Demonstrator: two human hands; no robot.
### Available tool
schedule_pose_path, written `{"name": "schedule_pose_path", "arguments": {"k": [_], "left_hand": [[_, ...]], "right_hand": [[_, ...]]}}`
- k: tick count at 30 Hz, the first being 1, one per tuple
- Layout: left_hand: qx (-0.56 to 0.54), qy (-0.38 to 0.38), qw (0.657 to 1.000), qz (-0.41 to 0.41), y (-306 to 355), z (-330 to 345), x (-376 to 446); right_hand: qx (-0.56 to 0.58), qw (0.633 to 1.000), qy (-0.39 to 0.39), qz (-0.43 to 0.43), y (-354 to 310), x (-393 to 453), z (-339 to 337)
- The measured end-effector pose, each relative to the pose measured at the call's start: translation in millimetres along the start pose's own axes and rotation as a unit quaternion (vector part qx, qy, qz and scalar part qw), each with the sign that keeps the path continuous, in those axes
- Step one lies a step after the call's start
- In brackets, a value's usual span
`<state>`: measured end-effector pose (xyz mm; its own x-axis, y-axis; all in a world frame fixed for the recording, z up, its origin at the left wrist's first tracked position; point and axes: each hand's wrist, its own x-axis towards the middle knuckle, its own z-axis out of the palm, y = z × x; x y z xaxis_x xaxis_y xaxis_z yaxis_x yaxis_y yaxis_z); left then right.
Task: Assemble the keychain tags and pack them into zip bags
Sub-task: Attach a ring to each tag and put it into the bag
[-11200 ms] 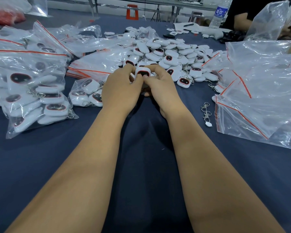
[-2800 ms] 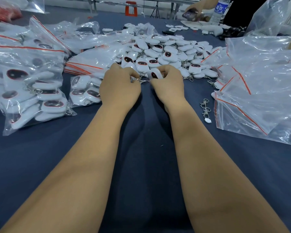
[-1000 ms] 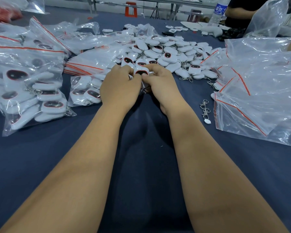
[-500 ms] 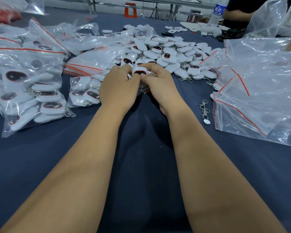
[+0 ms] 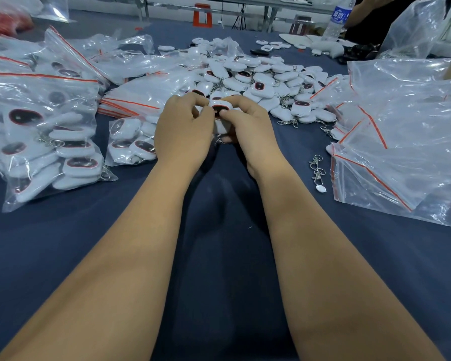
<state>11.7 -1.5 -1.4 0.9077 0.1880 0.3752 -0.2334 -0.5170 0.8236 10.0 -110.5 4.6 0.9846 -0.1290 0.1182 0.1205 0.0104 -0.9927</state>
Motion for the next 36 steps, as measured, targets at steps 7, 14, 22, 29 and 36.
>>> {"name": "schedule_pose_path", "arguments": {"k": [7,14,22,29,36], "left_hand": [[-0.022,0.006,1.000,0.016,-1.6,-1.1,1.2],[0.044,-0.014,0.999,0.019,-3.9,0.3,1.7],[-0.043,0.054,0.997,0.042,8.2,-4.2,-1.9],[-0.017,0.073,0.991,0.113,11.9,-6.1,-6.5],[-0.012,0.096,0.986,0.136,14.0,-6.6,-8.4]], "right_hand": [[0.251,0.967,0.039,0.036,-4.9,3.7,-4.3],[0.302,0.951,0.039,0.042,-5.0,4.7,-1.3],[0.083,0.996,-0.008,0.021,2.4,3.5,5.0],[-0.052,0.996,-0.055,-0.040,5.4,-1.3,9.0],[-0.197,0.978,-0.052,-0.053,7.3,-1.9,10.4]]}}
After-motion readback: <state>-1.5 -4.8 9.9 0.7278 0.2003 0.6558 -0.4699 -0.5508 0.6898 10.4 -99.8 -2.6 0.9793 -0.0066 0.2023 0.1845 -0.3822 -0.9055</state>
